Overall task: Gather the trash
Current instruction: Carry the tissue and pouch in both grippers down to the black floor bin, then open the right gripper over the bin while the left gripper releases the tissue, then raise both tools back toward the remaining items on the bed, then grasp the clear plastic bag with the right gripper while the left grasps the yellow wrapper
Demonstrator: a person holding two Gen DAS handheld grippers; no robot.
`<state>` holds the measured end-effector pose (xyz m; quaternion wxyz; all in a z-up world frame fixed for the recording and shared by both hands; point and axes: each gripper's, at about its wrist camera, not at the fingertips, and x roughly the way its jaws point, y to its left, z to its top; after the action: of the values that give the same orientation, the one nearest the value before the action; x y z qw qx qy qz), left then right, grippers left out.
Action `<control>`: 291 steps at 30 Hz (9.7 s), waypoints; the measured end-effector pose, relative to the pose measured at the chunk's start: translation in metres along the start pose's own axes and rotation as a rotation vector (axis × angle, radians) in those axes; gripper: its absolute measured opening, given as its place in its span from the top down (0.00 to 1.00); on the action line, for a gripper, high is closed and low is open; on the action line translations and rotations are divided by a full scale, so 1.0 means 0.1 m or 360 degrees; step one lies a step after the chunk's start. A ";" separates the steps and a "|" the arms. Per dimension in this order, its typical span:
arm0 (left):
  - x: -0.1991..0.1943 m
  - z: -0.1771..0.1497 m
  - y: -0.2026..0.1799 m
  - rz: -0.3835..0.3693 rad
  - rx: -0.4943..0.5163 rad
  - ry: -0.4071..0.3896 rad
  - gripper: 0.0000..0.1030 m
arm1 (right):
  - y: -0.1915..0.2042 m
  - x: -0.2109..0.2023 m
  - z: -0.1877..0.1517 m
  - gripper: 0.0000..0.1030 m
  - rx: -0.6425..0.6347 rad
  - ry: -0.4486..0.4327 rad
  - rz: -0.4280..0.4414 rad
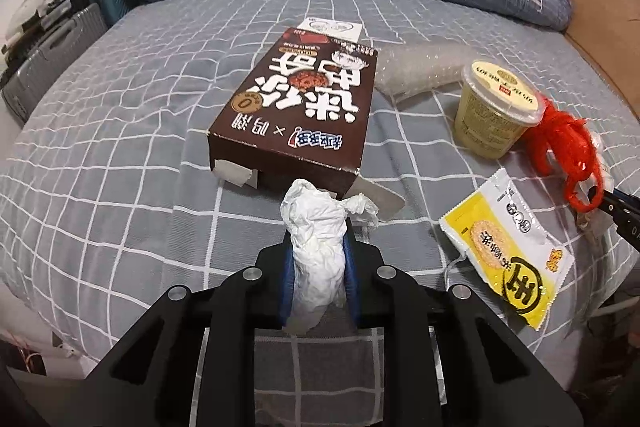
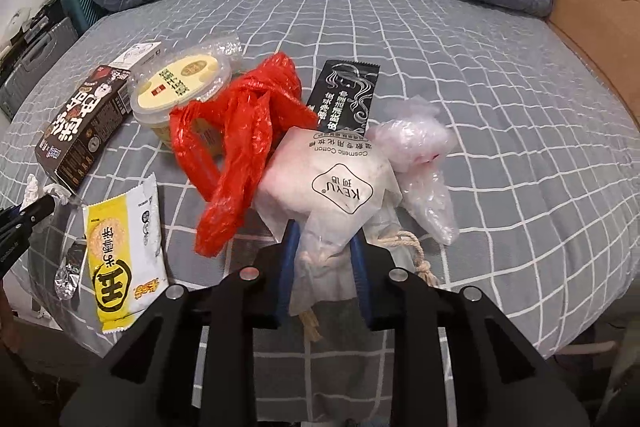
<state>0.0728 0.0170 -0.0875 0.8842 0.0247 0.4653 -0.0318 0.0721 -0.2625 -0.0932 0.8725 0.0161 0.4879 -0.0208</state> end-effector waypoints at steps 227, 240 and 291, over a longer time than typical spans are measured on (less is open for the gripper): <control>-0.06 -1.88 -0.48 -0.0068 0.0048 0.0376 0.08 | 0.47 -0.11 -2.16 0.07 -0.0015 0.0308 0.0015; -0.53 -1.50 -0.42 -0.0033 0.0037 0.0115 0.06 | 0.45 -0.69 -1.77 0.07 -0.0027 -0.0015 0.0009; -0.19 -0.16 -1.03 -0.0143 -0.0011 -0.0027 0.06 | -0.19 -0.29 -0.29 0.10 -0.0033 -0.0344 -0.0194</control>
<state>0.0404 -0.0843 -0.0821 0.8859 0.0005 0.4585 -0.0701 0.0316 -0.2796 -0.0840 0.9172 -0.0249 0.3914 -0.0703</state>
